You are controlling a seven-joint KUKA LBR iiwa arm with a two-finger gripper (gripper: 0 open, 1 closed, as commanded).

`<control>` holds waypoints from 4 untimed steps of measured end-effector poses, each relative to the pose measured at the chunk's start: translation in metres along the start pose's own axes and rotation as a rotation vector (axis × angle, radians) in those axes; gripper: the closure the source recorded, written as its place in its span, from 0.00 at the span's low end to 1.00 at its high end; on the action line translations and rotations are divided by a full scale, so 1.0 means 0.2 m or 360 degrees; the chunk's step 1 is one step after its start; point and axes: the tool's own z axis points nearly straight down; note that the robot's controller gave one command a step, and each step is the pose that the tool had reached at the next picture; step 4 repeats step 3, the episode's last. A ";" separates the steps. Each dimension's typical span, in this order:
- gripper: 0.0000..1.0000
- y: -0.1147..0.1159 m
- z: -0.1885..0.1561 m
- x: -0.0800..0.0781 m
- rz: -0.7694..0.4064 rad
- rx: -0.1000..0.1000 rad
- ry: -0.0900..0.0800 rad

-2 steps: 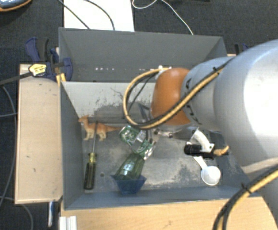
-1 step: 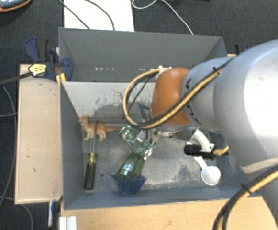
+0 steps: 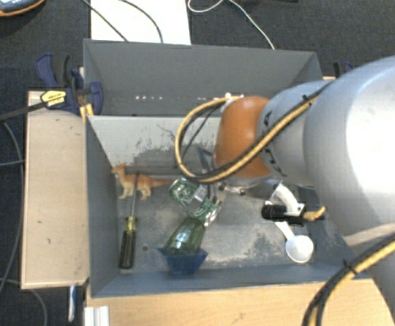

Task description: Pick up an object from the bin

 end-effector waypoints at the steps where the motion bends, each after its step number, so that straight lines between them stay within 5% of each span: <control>1: 1.00 0.00 0.00 0.00 0.0000 0.0000 0.0000; 4: 1.00 0.00 0.00 0.00 0.0000 0.0000 0.0000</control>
Offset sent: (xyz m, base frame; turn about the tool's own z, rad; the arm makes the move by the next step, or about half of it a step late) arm 0.0000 0.0000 0.0000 0.0000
